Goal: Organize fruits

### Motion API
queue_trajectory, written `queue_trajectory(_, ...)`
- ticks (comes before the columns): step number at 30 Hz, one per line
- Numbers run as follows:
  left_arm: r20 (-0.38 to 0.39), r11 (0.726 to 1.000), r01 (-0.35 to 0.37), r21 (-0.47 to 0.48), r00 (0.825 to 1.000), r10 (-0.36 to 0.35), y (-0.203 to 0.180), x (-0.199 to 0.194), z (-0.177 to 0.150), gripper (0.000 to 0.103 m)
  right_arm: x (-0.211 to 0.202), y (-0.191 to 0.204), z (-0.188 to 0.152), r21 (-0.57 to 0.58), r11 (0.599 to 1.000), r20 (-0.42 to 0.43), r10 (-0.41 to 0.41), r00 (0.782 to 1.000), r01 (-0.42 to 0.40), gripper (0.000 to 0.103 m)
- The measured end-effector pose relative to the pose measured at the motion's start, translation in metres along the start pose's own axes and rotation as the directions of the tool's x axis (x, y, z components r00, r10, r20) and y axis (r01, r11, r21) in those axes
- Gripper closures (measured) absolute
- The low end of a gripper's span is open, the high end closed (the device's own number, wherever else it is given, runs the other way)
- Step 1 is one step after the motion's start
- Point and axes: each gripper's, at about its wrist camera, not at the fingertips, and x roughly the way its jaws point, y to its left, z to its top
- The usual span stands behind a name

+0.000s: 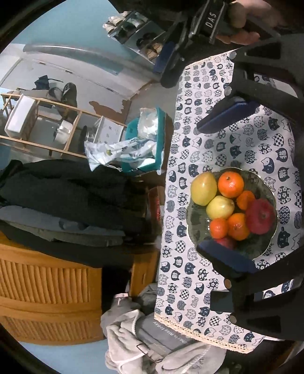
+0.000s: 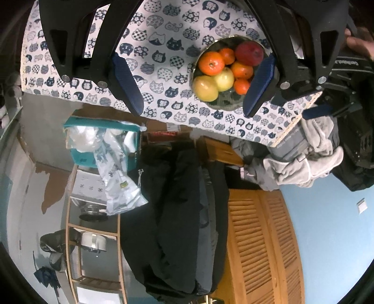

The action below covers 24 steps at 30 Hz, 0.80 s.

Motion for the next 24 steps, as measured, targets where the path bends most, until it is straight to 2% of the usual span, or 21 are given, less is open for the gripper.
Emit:
queue_trajectory(6, 0.026, 1.000, -0.007, 0.017, 1.000, 0.006, -0.010, -0.008, 0.003, 0.003, -0.004, -0.007, -0.004, 0.000, 1.000, -0.001, -0.013, 1.000, 0.013, 0.017)
queue_trajectory(11, 0.051, 0.999, -0.011, 0.032, 0.999, 0.009, -0.017, -0.012, 0.005, 0.002, -0.005, -0.014, -0.006, 0.014, 1.000, -0.005, -0.018, 1.000, 0.018, 0.017)
queue_trajectory(24, 0.052, 0.999, -0.019, 0.049, 0.999, 0.016, -0.026, -0.013, 0.004, 0.002, -0.007, -0.020, -0.007, 0.026, 0.999, -0.008, -0.024, 1.000, 0.024, 0.017)
